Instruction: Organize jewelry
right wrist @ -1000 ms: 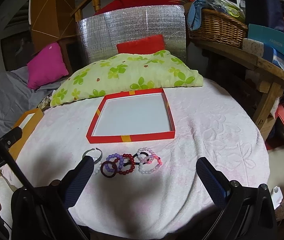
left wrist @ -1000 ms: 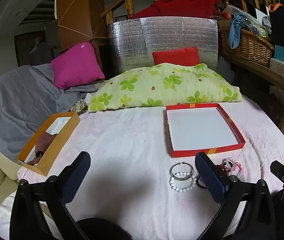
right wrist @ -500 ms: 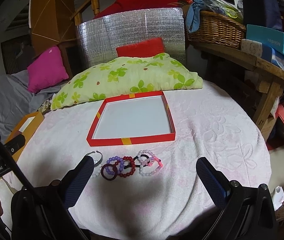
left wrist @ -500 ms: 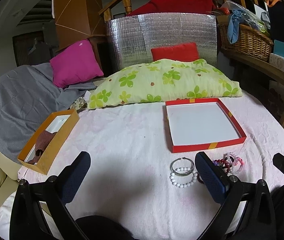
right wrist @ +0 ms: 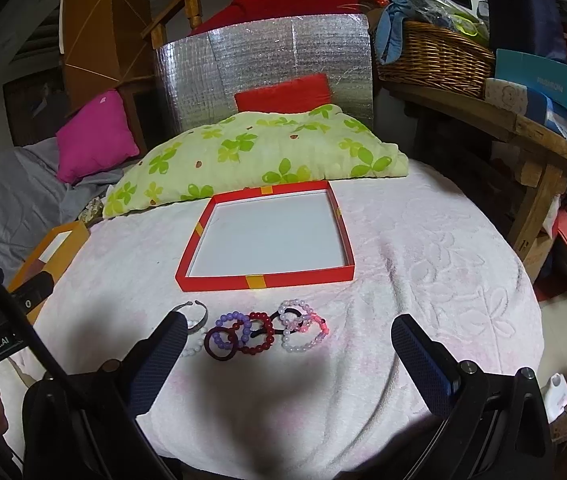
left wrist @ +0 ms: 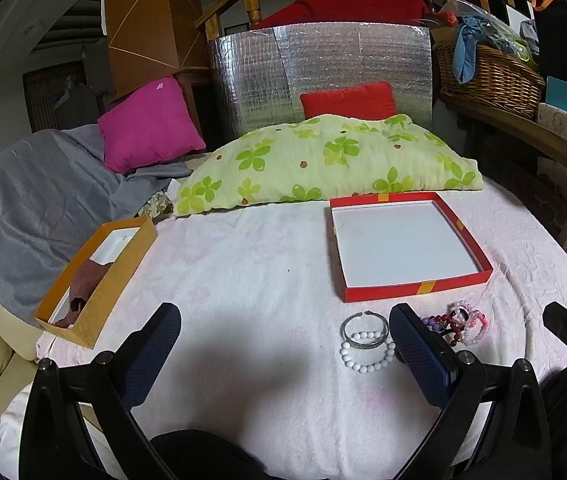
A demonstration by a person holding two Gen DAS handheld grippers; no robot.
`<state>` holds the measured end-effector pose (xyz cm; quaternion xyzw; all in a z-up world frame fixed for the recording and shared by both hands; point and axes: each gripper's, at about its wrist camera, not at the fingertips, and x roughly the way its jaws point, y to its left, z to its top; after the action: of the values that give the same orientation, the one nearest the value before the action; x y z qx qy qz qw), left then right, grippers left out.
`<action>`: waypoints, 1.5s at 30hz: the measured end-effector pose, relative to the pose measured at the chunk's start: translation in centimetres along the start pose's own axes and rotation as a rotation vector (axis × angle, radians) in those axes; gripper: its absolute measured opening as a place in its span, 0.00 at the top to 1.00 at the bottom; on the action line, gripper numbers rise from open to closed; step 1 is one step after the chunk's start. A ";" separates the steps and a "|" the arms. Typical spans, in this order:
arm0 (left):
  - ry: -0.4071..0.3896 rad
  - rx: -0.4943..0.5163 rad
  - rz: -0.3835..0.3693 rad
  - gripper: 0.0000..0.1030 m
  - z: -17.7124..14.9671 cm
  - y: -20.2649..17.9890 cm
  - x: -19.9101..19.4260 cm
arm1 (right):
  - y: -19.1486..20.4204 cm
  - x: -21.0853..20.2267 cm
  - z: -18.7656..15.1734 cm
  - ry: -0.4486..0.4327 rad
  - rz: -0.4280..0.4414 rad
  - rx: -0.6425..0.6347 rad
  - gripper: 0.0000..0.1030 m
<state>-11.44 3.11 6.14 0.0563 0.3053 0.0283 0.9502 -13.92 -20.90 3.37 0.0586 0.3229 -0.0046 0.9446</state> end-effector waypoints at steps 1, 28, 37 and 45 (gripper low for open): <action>0.000 0.000 0.000 0.00 0.0 0.0 0.0 | 0.0 0.0 -0.1 0.000 0.000 -0.002 0.00; 0.119 -0.017 -0.073 0.00 -2.5 -0.3 4.9 | -3.6 6.1 -1.7 0.101 0.077 0.075 0.00; 0.262 -0.027 -0.202 0.00 -6.1 -1.9 10.8 | -8.0 12.4 -4.7 0.231 0.150 0.133 0.24; 0.353 -0.025 -0.279 0.28 -7.8 -3.7 13.4 | -6.2 14.0 -4.0 0.230 0.230 0.068 0.38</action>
<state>-5.00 1.38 -8.38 -0.0040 0.4715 -0.0905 0.8772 -5.61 -26.20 -9.00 0.1274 0.4195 0.0993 0.8933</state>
